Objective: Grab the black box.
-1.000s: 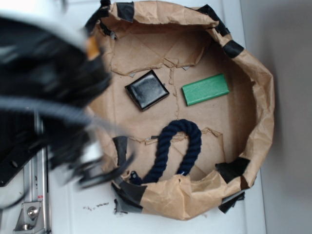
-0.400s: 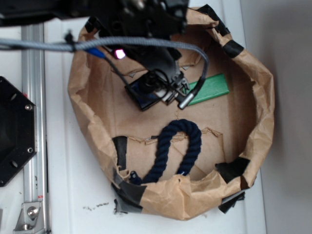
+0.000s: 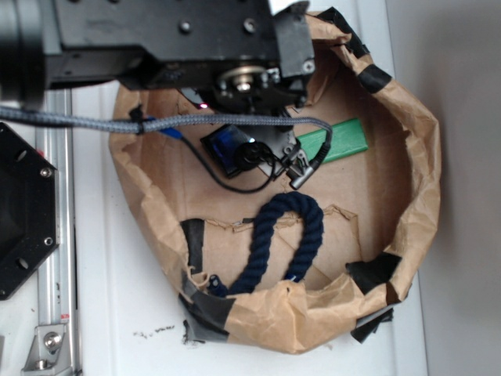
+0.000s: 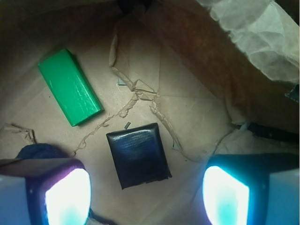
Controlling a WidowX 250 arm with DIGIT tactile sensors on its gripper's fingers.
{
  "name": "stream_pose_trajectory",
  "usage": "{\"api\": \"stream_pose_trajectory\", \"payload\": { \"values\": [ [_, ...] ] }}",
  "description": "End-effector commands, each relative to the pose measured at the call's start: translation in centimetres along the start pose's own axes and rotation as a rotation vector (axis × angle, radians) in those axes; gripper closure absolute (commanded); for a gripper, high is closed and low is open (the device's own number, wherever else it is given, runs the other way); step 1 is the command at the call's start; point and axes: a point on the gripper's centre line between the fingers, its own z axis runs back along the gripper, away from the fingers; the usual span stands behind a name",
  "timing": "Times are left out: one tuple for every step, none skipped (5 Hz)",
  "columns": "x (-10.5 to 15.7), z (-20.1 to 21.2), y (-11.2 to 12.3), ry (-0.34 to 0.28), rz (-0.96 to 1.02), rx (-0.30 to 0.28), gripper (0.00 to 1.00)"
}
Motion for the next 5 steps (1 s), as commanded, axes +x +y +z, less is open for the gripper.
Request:
{"api": "stream_pose_trajectory", "payload": {
  "values": [
    [0.4, 0.8, 0.8, -0.03, -0.002, -0.016, 0.0],
    [0.4, 0.8, 0.8, -0.03, -0.002, -0.016, 0.0],
    [-0.4, -2.9, 1.4, -0.105, -0.147, -0.023, 0.0],
    [-1.2, -5.3, 1.8, -0.096, -0.234, -0.095, 0.0],
    [-1.4, -6.5, 2.7, -0.083, -0.271, -0.099, 0.0]
  ]
}}
